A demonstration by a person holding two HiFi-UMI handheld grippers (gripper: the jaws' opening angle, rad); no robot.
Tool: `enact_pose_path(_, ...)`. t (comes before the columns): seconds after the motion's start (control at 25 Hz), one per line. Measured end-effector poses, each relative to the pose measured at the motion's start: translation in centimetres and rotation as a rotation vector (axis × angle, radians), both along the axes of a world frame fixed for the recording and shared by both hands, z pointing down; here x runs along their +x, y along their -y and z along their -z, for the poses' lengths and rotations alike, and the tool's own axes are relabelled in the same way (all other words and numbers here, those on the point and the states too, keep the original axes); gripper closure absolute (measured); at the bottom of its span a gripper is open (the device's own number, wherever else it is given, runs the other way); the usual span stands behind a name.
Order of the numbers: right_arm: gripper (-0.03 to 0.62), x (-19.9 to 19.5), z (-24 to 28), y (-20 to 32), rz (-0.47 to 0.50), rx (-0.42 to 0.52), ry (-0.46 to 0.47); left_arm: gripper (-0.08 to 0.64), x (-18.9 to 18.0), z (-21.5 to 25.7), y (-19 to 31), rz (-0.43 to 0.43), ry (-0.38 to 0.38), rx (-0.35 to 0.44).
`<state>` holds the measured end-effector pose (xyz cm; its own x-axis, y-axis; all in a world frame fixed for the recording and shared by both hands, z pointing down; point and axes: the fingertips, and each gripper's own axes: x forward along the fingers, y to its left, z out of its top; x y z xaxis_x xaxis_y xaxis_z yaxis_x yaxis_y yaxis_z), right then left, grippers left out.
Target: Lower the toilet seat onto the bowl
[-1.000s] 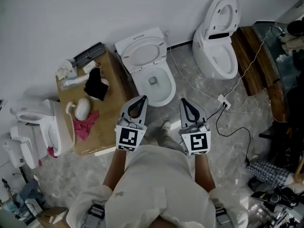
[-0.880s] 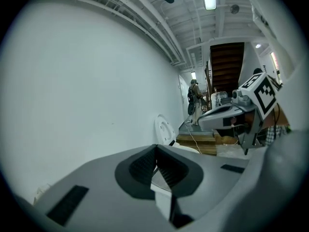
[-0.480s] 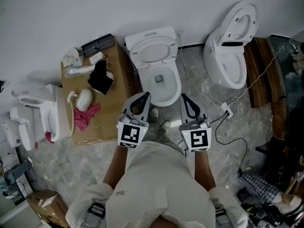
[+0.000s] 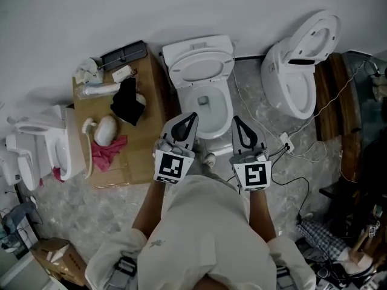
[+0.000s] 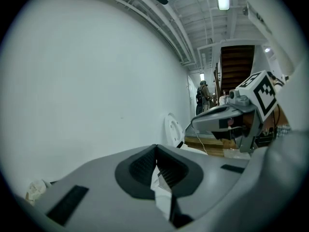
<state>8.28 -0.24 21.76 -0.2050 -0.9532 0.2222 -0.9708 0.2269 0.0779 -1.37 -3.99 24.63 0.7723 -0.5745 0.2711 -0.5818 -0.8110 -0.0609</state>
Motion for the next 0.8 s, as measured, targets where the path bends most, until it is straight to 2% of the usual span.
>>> enact_pose_path(0.44,0.586,0.5,-3.5,6.4,0.001,-0.06,-0.105,0.546,-0.3,-3.3,6.8,-0.004,0.007,-0.035)
enact_pose_path(0.8,0.584,1.9,-6.7,11.1,0.029,-0.079,-0.162,0.546,0.7,-5.9,11.0,0.034,0.023,-0.053)
